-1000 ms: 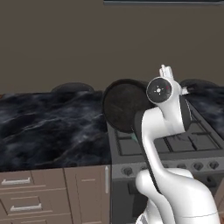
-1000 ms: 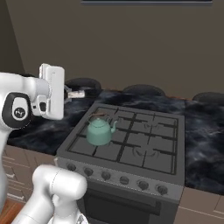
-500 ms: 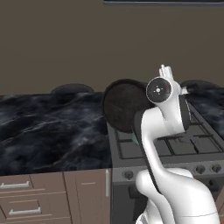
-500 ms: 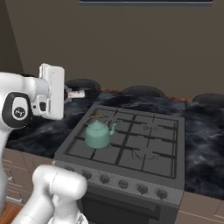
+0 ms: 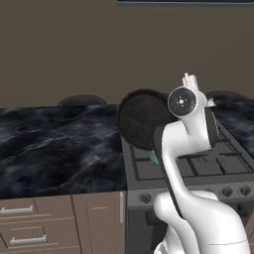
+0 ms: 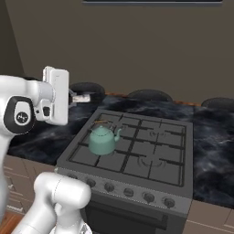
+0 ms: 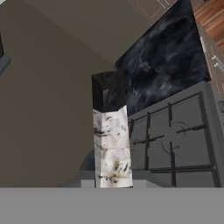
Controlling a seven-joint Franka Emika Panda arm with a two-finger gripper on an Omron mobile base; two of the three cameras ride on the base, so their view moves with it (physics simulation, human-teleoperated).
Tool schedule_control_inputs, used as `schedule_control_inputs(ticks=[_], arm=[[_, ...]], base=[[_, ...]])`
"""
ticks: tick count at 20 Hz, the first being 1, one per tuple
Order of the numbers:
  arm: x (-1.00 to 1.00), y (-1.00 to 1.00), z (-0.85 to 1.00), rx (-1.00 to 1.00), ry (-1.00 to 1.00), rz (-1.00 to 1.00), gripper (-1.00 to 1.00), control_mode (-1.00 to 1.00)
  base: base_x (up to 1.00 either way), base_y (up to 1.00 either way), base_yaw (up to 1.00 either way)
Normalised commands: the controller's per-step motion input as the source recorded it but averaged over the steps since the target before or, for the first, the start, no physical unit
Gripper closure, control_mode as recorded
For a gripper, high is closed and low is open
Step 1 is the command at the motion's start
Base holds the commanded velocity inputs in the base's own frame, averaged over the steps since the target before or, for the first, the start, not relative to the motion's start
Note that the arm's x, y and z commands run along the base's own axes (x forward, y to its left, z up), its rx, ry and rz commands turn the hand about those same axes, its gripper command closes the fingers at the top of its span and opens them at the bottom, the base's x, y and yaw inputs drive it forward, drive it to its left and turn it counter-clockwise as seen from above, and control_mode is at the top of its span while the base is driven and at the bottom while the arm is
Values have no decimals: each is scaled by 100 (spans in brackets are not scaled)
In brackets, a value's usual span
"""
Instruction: Pick the pan from the cabinet and place it on the stove. Then turn on the stove burner for the pan.
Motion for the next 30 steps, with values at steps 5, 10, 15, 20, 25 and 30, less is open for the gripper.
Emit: schedule_control_inputs(ticks=[5, 10, 15, 20, 25, 30], arm=[[0, -53, 0, 0, 4, -9, 100, -100], [0, -71, 0, 1, 9, -11, 100, -100], [-1, -82, 0, 4, 5, -10, 100, -100], [-8, -80, 0, 4, 0, -7, 100, -100], [-8, -80, 0, 6, 0, -6, 100, -100], [-1, -85, -7, 9, 0, -6, 100, -100]], base=[[0, 0, 0], [0, 0, 0], [0, 0, 0], [0, 0, 0], [0, 0, 0], [0, 0, 0]])
